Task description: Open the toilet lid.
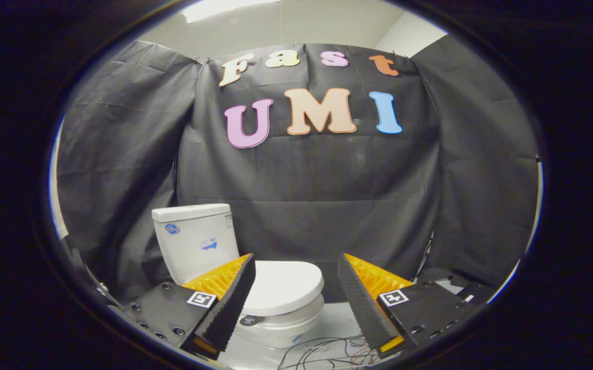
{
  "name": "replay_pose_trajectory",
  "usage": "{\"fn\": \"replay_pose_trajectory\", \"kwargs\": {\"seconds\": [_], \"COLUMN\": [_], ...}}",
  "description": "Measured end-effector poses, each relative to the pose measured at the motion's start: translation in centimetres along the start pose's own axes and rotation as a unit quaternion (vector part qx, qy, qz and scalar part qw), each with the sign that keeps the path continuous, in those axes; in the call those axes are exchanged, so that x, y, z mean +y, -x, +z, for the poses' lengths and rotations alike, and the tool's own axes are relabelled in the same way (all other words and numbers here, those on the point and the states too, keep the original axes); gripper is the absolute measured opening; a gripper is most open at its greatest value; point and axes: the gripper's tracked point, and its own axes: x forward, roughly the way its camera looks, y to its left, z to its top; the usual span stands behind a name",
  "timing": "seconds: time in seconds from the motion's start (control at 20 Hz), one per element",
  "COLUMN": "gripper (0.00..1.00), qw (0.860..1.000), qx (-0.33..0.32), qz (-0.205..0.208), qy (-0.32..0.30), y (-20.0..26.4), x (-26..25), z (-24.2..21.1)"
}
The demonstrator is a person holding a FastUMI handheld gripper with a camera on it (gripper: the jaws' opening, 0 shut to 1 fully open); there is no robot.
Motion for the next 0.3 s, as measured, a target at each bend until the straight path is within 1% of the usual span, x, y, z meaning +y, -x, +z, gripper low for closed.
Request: {"fn": "replay_pose_trajectory", "kwargs": {"seconds": [0.3], "gripper": [0.99], "qw": [1.0], "qx": [0.001], "qz": [0.0], "qy": [0.0], "y": [0.07], "x": [0.0], "z": [0.06]}}
